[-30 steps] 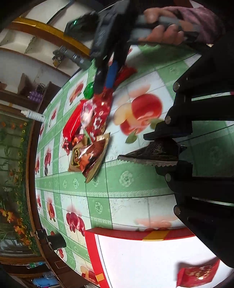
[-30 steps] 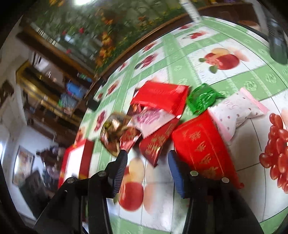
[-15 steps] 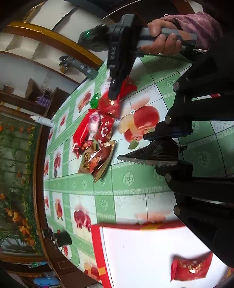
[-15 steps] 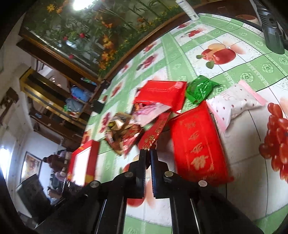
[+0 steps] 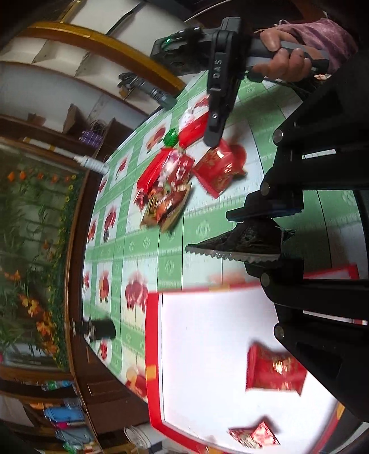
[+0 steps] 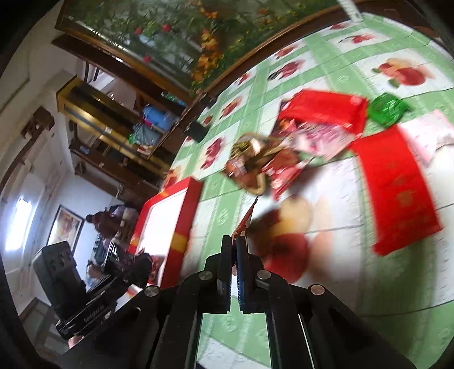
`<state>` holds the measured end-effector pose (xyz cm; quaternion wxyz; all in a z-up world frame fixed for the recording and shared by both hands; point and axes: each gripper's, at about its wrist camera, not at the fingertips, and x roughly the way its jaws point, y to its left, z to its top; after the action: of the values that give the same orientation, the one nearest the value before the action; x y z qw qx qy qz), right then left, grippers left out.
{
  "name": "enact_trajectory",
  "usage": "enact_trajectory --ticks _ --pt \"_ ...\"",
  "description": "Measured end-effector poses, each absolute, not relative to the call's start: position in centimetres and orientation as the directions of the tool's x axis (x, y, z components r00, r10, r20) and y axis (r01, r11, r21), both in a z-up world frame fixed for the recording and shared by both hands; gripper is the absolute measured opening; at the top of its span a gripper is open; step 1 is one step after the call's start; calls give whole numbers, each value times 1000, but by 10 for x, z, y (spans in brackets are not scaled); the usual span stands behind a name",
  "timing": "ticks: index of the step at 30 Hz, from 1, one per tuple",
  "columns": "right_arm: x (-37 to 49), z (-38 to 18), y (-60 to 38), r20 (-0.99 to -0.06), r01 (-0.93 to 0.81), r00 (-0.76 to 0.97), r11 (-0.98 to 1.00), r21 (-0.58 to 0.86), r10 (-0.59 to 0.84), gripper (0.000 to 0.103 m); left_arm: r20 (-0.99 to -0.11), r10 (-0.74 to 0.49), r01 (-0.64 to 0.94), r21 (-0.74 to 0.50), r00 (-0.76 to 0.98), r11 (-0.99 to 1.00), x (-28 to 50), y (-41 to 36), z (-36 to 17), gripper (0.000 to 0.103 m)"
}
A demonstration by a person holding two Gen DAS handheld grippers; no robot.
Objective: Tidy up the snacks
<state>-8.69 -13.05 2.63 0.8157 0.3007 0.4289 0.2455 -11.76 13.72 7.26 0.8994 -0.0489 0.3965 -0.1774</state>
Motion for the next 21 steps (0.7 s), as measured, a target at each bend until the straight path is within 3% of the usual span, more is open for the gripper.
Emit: enact_trajectory --ticks 9,16,17,20,21 --pt "-82 40 -93 -514 -199 452 644 739 729 0 -692 -293 174 -239 660 955 -120 183 70 16" --pt "-79 33 -64 -692 -186 477 831 524 542 7 -696 -274 143 -241 664 960 -119 194 66 16" --pt "-78 33 -60 -694 -196 474 833 517 542 11 -696 -276 143 -244 663 959 -119 194 66 16" --pt "-71 30 -48 -715 -181 430 829 530 551 53 -695 -274 142 -242 665 960 -118 193 65 17" --pt "-70 30 -41 -715 -184 425 827 532 555 56 -693 -275 143 -243 666 959 -118 193 66 17"
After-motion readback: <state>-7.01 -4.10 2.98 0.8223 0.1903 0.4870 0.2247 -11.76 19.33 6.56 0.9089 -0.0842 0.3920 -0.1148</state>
